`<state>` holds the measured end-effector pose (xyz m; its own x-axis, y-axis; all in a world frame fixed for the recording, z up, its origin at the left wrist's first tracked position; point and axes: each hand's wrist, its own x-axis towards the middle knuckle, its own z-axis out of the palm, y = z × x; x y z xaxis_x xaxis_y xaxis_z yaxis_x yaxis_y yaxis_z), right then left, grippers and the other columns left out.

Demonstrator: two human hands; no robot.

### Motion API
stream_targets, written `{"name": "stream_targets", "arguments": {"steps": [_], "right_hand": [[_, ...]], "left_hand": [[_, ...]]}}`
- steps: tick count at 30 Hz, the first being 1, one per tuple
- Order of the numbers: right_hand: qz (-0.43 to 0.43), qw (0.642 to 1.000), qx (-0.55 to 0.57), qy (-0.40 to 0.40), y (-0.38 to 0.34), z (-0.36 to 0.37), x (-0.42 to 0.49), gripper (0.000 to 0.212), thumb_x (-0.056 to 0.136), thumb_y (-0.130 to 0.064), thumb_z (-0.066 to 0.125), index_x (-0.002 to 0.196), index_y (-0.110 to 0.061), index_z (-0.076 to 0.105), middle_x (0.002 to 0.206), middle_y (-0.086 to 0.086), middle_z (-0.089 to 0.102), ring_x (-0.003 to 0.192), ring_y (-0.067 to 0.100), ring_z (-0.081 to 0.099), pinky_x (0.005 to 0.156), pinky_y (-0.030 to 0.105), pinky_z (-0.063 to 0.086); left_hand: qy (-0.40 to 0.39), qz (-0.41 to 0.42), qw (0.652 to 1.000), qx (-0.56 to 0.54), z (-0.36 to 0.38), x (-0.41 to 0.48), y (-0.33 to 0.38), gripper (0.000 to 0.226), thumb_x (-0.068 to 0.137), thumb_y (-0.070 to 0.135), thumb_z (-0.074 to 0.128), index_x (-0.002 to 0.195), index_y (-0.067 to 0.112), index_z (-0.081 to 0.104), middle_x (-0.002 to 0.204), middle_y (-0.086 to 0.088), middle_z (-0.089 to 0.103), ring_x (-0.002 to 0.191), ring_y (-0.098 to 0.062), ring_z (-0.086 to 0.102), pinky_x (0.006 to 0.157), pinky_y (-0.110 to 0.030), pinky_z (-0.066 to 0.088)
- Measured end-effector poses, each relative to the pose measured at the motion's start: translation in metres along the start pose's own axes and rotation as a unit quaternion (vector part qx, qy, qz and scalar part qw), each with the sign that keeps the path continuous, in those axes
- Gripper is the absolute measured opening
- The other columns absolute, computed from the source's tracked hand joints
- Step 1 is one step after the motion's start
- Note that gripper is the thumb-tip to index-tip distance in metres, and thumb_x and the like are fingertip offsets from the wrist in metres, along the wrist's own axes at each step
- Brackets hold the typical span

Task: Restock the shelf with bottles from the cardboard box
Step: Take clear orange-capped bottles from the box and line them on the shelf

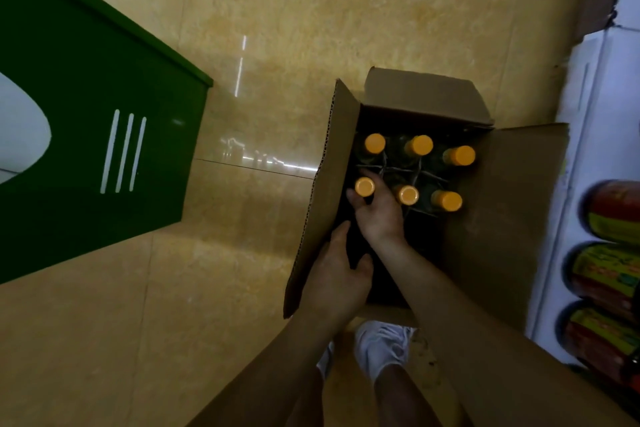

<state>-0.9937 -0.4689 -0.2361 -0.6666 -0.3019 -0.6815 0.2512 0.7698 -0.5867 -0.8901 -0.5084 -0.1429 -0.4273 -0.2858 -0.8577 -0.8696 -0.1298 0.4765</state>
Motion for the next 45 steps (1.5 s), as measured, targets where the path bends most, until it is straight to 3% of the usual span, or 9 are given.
{"name": "stream_targets", "arguments": {"steps": [7,12,18,24,28,32,34,40,45], "right_hand": [[-0.097,0.995,-0.007,-0.005,0.014,-0.007,-0.013,0.032,0.096,-0.021,0.067,0.127,-0.020,0.062,0.135,0.001,0.061,0.125,0.019,0.056,0.102,0.043,0.048],[-0.124,0.992,0.002,-0.031,-0.002,-0.031,-0.052,0.034,0.095,-0.023,0.067,0.128,-0.026,0.062,0.153,-0.007,0.048,0.141,0.011,0.043,0.109,0.032,0.039],[-0.183,0.981,-0.034,-0.055,-0.040,-0.095,-0.107,0.036,0.094,-0.029,0.067,0.129,-0.034,0.060,0.143,-0.026,0.050,0.131,0.004,0.040,0.101,0.024,0.036],[-0.217,0.975,-0.012,-0.041,-0.102,-0.163,-0.157,0.034,0.094,-0.038,0.067,0.127,-0.035,0.062,0.130,-0.018,0.053,0.126,0.001,0.048,0.103,0.032,0.048],[-0.235,0.970,0.021,-0.050,-0.150,-0.212,-0.195,0.027,0.096,-0.037,0.065,0.122,-0.031,0.063,0.111,-0.016,0.068,0.106,0.001,0.063,0.088,0.039,0.057],[-0.246,0.967,0.059,-0.032,-0.198,-0.255,-0.234,0.019,0.096,-0.033,0.067,0.113,-0.025,0.066,0.105,-0.009,0.071,0.103,0.007,0.066,0.088,0.045,0.056],[-0.258,0.964,0.062,-0.020,-0.223,-0.276,-0.257,0.019,0.094,-0.039,0.067,0.109,-0.029,0.066,0.103,-0.008,0.071,0.101,0.008,0.067,0.087,0.046,0.057],[-0.301,0.951,0.066,0.032,-0.296,-0.337,-0.337,0.014,0.095,-0.038,0.066,0.107,-0.030,0.066,0.104,-0.011,0.073,0.101,0.004,0.066,0.087,0.045,0.057],[-0.332,0.936,0.076,0.085,-0.349,-0.383,-0.410,0.029,0.087,-0.056,0.062,0.104,-0.033,0.065,0.104,-0.010,0.074,0.104,0.008,0.068,0.091,0.050,0.056]], "left_hand": [[-0.002,0.014,1.000,-0.023,-0.003,0.005,0.004,0.078,0.103,0.026,0.055,0.163,0.038,0.006,0.166,0.001,0.032,0.149,-0.021,0.036,0.118,-0.043,0.039],[-0.002,0.018,1.000,0.010,-0.008,0.002,0.010,0.082,0.100,0.013,0.054,0.163,0.037,0.007,0.159,-0.003,0.042,0.139,-0.022,0.048,0.095,-0.029,0.042],[0.009,0.053,0.997,0.054,-0.023,-0.019,0.032,0.099,0.080,0.033,0.064,0.161,0.040,0.007,0.161,-0.005,0.038,0.143,-0.024,0.045,0.111,-0.050,0.046],[0.002,0.162,0.984,0.080,-0.039,-0.058,0.077,0.090,0.085,0.042,0.079,0.157,0.046,0.025,0.158,0.007,0.036,0.142,-0.013,0.040,0.108,-0.031,0.043],[-0.011,0.202,0.976,0.078,-0.048,-0.106,0.120,0.083,0.075,0.054,0.081,0.147,0.047,0.038,0.146,0.010,0.048,0.131,-0.007,0.053,0.105,-0.038,0.052],[-0.024,0.238,0.969,0.070,-0.057,-0.165,0.165,0.068,0.084,0.036,0.083,0.134,0.045,0.038,0.125,0.016,0.061,0.107,0.010,0.061,0.082,-0.012,0.053],[-0.023,0.254,0.965,0.064,-0.063,-0.198,0.191,0.069,0.083,0.039,0.083,0.129,0.051,0.034,0.121,0.019,0.062,0.101,0.013,0.062,0.077,-0.009,0.052],[-0.009,0.321,0.945,0.055,-0.081,-0.300,0.258,0.067,0.083,0.037,0.084,0.133,0.041,0.041,0.117,0.016,0.065,0.101,0.006,0.066,0.078,-0.014,0.054],[-0.002,0.377,0.925,0.048,-0.094,-0.381,0.303,0.057,0.083,0.024,0.085,0.125,0.040,0.050,0.107,0.021,0.069,0.097,0.002,0.069,0.079,-0.020,0.058]]}}
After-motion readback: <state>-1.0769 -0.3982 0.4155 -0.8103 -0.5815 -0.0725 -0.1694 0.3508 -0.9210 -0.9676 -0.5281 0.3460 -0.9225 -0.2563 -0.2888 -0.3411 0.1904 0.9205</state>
